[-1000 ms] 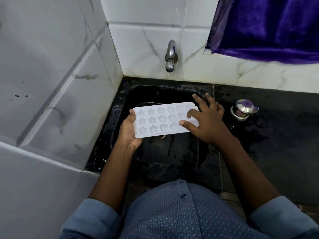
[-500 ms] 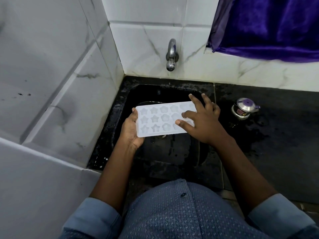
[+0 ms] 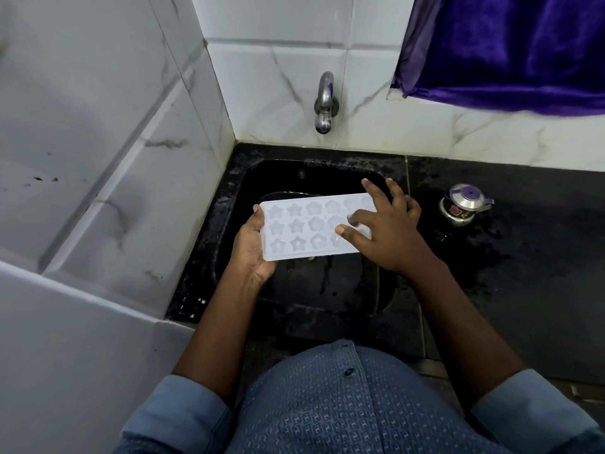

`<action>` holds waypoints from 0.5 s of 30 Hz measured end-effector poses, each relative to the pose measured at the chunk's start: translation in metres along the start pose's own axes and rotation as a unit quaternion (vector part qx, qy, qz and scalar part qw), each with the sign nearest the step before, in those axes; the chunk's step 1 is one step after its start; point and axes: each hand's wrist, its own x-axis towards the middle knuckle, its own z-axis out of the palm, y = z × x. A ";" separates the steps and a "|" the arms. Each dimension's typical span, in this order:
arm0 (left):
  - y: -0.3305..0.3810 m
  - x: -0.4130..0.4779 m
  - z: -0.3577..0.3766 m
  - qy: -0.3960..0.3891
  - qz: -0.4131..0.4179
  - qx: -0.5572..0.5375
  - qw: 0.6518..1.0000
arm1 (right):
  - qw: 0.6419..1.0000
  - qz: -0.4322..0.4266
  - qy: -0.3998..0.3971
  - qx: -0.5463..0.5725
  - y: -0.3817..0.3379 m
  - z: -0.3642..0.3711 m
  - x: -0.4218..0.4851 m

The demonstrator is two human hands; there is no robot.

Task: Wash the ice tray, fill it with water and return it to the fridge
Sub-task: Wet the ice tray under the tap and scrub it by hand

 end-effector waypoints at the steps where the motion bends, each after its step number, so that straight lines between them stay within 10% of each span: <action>1: -0.001 0.001 -0.001 -0.003 0.001 0.002 1.000 | 1.000 -0.002 0.004 0.001 0.001 0.001 0.000; 15: -0.002 0.007 -0.001 -0.018 -0.004 -0.004 1.000 | 1.000 -0.001 0.000 0.004 0.004 0.003 0.002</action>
